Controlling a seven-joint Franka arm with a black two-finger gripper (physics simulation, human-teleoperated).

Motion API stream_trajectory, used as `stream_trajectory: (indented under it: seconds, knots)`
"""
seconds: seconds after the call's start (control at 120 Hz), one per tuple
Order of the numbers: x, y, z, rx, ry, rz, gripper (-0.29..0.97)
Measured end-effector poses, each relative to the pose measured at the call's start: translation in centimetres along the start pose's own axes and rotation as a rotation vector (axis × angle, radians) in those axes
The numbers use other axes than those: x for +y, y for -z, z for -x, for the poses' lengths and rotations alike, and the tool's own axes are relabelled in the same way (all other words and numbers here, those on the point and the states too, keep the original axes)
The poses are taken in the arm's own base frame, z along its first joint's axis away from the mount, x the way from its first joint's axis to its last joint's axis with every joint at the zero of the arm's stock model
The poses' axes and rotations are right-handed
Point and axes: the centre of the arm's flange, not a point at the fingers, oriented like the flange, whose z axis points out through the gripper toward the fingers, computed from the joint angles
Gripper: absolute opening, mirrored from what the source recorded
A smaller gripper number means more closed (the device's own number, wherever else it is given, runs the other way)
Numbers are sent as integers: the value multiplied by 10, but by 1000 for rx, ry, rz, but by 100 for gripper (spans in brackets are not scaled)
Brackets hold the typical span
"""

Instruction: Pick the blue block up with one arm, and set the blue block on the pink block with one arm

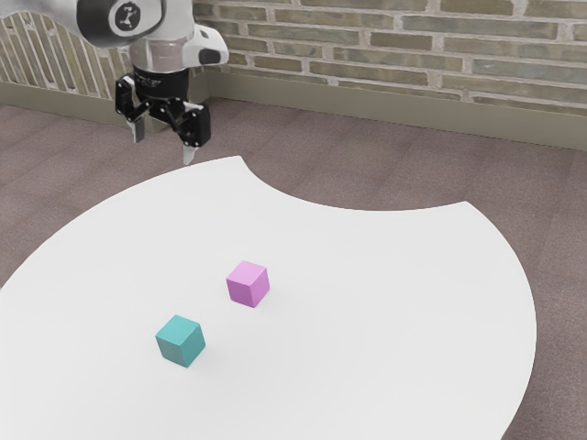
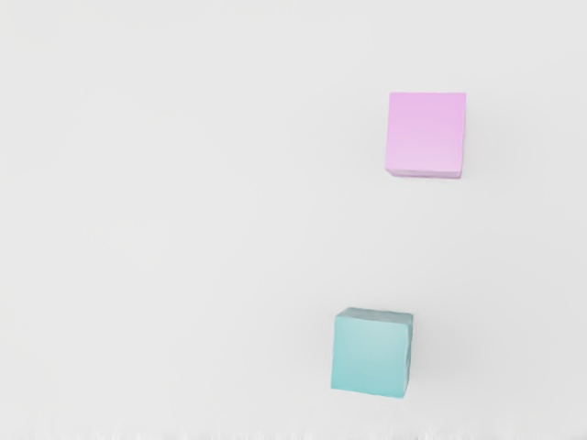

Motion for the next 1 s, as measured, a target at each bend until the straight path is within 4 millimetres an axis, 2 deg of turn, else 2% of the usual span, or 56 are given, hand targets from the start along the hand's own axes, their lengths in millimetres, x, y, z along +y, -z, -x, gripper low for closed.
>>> stream_trajectory:
  seconds: [0.1, 0.192, 0.508, 0.608, 0.725, 1.0]
  knots:
    - [-6, -44, -6, -45, 5, -1, 68]
    - [-1, -85, -8, -76, -6, 0, 68]
    - [40, -182, 0, -53, -65, 55, 68]
    - [44, -216, 5, -55, -58, 79, 68]
    - [39, -255, 16, -62, -34, 107, 68]
    - [29, -312, 40, -84, 7, 140, 68]
